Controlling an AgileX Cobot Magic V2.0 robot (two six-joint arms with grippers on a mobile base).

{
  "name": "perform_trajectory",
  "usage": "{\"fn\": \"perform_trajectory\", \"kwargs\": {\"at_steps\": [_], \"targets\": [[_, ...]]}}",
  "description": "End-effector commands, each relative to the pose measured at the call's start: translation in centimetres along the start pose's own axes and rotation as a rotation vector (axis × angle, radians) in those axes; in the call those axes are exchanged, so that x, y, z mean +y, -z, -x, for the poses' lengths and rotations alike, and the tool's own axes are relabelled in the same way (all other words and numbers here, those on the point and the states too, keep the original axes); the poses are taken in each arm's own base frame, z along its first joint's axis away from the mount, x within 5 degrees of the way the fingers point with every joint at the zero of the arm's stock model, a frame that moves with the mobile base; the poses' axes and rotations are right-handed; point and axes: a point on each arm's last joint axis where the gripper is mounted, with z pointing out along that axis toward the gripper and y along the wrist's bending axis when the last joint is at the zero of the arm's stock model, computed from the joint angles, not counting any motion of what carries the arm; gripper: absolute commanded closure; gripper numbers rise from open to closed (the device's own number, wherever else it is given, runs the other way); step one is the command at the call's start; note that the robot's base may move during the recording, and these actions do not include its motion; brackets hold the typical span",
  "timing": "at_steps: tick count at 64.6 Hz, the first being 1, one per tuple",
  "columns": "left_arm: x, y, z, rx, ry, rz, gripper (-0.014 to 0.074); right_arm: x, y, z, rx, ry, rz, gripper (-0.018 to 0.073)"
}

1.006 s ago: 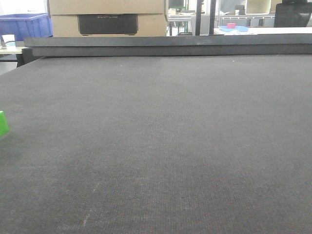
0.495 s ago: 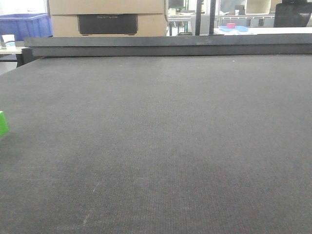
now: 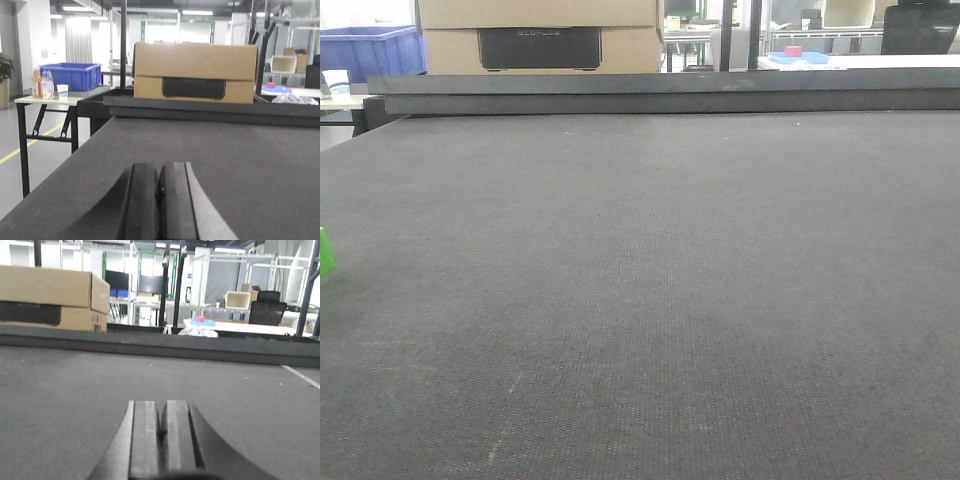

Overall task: Grab block from conveyor and place in blue bin
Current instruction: 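Lower both grippers over the green and blue blocks on the conveyor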

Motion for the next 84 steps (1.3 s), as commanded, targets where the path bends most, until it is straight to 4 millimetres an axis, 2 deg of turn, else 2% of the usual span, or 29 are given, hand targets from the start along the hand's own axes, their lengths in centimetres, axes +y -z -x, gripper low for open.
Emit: {"fn": "perform_trajectory", "kwargs": {"at_steps": [1, 6, 12, 20, 27, 31, 35, 37, 43, 50, 52, 56, 62, 70, 75, 84], "targets": [[0.0, 0.1, 2.3, -0.088, 0.018, 0.003, 0.0707, -0.1, 0.2, 2.5, -0.088, -0.004, -0.009, 0.0721], [0.0, 0.5, 5.2, -0.131, 0.019, -0.001, 0.0707, -0.1, 0.6, 4.9, -0.113, -0.004, -0.001, 0.0721], [-0.1, 1.3, 9.4, -0.157, 0.018, -0.010, 0.0707, 0.0, 1.6, 8.8, -0.137, -0.002, 0.013, 0.0721], [-0.3, 0.6, 13.9, -0.093, 0.014, -0.019, 0.0699, 0.2, 1.2, 12.7, 0.025, 0.004, 0.044, 0.0721], [-0.4, -1.2, 16.8, 0.011, 0.013, -0.025, 0.0629, 0.3, -1.2, 15.3, 0.216, 0.007, 0.067, 0.0721], [-0.4, -2.7, 17.9, 0.084, 0.010, -0.028, 0.0556, 0.4, -3.1, 16.4, 0.300, 0.007, 0.075, 0.0711], [-0.4, -4.3, 18.6, 0.134, 0.010, -0.029, 0.0466, 0.5, -5.0, 17.2, 0.341, 0.007, 0.096, 0.0660], [-0.4, -5.6, 18.7, 0.169, 0.010, -0.029, 0.0414, 0.6, -6.0, 17.4, 0.350, 0.011, 0.110, 0.0617], [-0.9, -7.8, 18.6, 0.199, 0.008, -0.069, 0.0289, 1.1, -8.5, 17.4, 0.384, 0.023, 0.139, 0.0461], [-1.5, -9.4, 17.6, 0.254, -0.023, -0.121, 0.0202, 1.5, -11.1, 16.4, 0.428, 0.023, 0.152, 0.0225], [-1.8, -9.9, 17.3, 0.275, -0.033, -0.135, 0.0180, 1.6, -11.9, 15.9, 0.447, 0.023, 0.152, 0.0126], [-2.1, -10.7, 16.7, 0.310, -0.050, -0.151, 0.0143, 1.6, -12.7, 15.2, 0.484, 0.024, 0.153, -0.0011], [-2.3, -11.6, 16.2, 0.393, -0.056, -0.161, 0.0087, 1.7, -13.6, 14.8, 0.518, 0.026, 0.155, -0.0010], [-2.5, -12.9, 16.3, 0.563, -0.068, -0.164, 0.0034, 1.9, -14.1, 15.6, 0.594, 0.031, 0.168, -0.0010], [-2.7, -13.8, 16.6, 0.651, -0.075, -0.166, 0.0028, 1.9, -14.6, 16.2, 0.664, 0.031, 0.178, -0.0010], [-3.0, -15.9, 16.7, 0.798, -0.033, -0.145, 0.0028, 1.8, -16.3, 15.9, 0.867, 0.008, 0.127, -0.0010]]}}
